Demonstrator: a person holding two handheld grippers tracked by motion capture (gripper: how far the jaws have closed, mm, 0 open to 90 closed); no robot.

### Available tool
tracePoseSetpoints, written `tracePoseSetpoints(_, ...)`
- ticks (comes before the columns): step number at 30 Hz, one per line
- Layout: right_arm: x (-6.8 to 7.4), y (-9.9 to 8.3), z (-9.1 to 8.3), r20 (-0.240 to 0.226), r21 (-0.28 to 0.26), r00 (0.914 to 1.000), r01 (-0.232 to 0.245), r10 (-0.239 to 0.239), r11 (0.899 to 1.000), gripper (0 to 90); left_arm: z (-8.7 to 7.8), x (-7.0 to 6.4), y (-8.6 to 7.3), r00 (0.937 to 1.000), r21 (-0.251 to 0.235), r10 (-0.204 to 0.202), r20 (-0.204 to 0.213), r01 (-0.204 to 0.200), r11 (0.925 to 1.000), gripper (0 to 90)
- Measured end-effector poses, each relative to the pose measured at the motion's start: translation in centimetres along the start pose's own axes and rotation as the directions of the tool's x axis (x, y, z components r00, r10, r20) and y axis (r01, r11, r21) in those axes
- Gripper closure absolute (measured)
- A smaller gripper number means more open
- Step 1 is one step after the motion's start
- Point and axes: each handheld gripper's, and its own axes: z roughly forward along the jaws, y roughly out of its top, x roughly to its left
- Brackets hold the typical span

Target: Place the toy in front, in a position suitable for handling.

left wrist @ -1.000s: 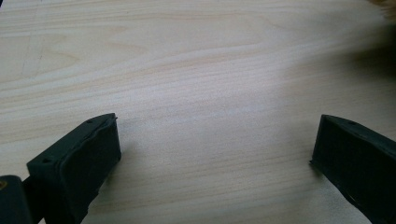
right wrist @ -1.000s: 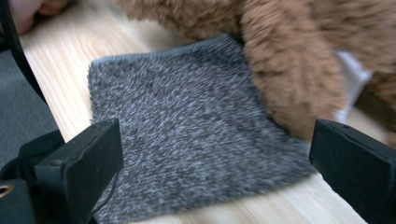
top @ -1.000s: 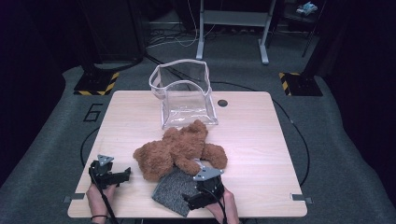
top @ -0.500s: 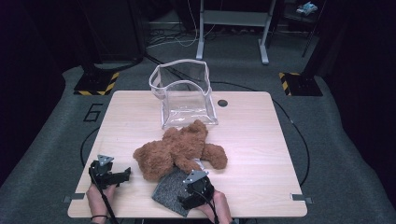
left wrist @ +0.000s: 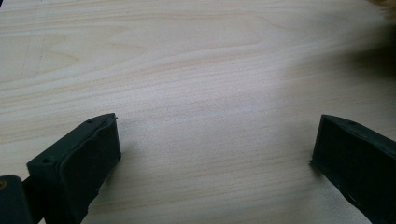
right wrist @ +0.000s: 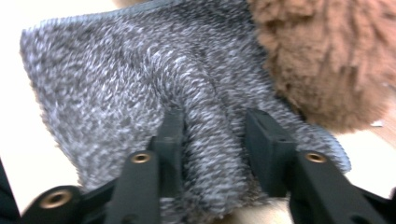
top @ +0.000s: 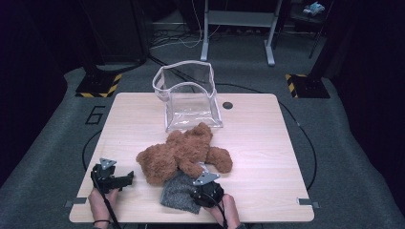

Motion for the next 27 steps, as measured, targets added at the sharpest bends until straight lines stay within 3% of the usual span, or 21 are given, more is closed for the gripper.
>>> tracePoseSetpoints(5,0.2,-0.2,-0.2,-0.014,-0.012,0.9999,0.005,-0.005,1.0,76.9,0.0,0.0,0.0,1.0,0.003,-0.003,0.001,0.003,1.0,0.7)
tracePoseSetpoints(12,0.1,-0.1,-1.0,-0.059,-0.026,0.9983,0.001,-0.003,1.0,78.1,0.0,0.0,0.0,1.0,0.003,-0.002,0.001,0.002,1.0,0.6)
tracePoseSetpoints(18,0.1,0.2,-3.3,-0.077,-0.071,0.997,-0.011,0.005,0.997,78.2,0.0,0.0,0.0,1.0,0.003,-0.002,0.001,0.002,1.0,0.7)
tracePoseSetpoints(27,-0.9,0.2,-6.7,-0.04,-0.13,0.9987,-0.037,0.032,0.991,78.2,0.0,0.0,0.0,1.0,0.003,-0.002,0.001,0.002,1.0,0.7)
